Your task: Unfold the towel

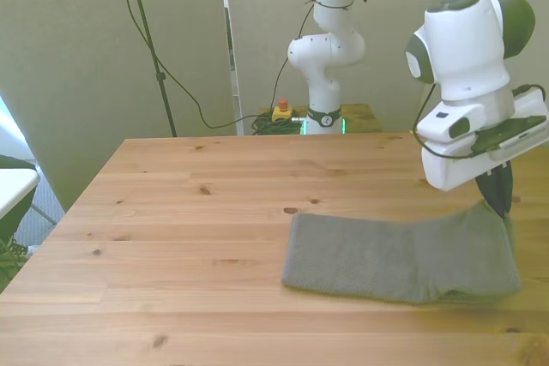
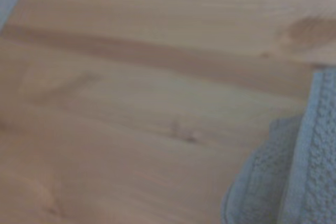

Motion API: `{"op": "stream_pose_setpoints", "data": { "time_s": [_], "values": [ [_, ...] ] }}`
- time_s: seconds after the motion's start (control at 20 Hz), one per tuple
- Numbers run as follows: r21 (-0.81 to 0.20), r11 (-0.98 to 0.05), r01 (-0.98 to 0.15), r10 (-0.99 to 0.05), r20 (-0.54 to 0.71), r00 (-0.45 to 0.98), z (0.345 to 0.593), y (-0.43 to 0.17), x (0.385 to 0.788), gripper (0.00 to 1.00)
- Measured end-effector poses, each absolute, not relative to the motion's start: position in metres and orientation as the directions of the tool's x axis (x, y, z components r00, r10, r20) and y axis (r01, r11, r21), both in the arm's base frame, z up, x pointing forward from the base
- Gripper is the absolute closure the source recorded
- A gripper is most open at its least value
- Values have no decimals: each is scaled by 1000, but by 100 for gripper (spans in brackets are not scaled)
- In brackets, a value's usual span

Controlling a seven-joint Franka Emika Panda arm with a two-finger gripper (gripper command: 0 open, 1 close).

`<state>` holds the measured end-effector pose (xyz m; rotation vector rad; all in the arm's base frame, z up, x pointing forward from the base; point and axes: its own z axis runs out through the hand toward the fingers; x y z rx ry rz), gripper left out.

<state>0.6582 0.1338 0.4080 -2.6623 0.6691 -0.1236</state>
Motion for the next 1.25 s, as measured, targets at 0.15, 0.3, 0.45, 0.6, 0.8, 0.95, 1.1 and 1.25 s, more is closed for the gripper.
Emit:
{"op": "stream_pose_setpoints", "data": {
  "time_s": [0.15,0.3,0.45,0.6,0.8,0.95,1.1,1.25],
  "values": [
    [-380,-835,-398,-392,-98,915,405,131,652,0],
    [-380,-839,-389,-358,-152,921,410,128,649,0],
    [-383,-842,-380,-332,-187,925,414,126,645,0],
    [-331,-856,-398,-340,-220,914,428,112,638,0],
    [-184,-860,-476,-460,-125,879,441,94,638,0],
    [-90,-841,-534,-533,-40,845,449,83,629,0],
    [-31,-785,-619,-619,37,784,476,59,603,0],
    [13,-714,-700,-693,131,709,504,45,556,0]
  ]
}}
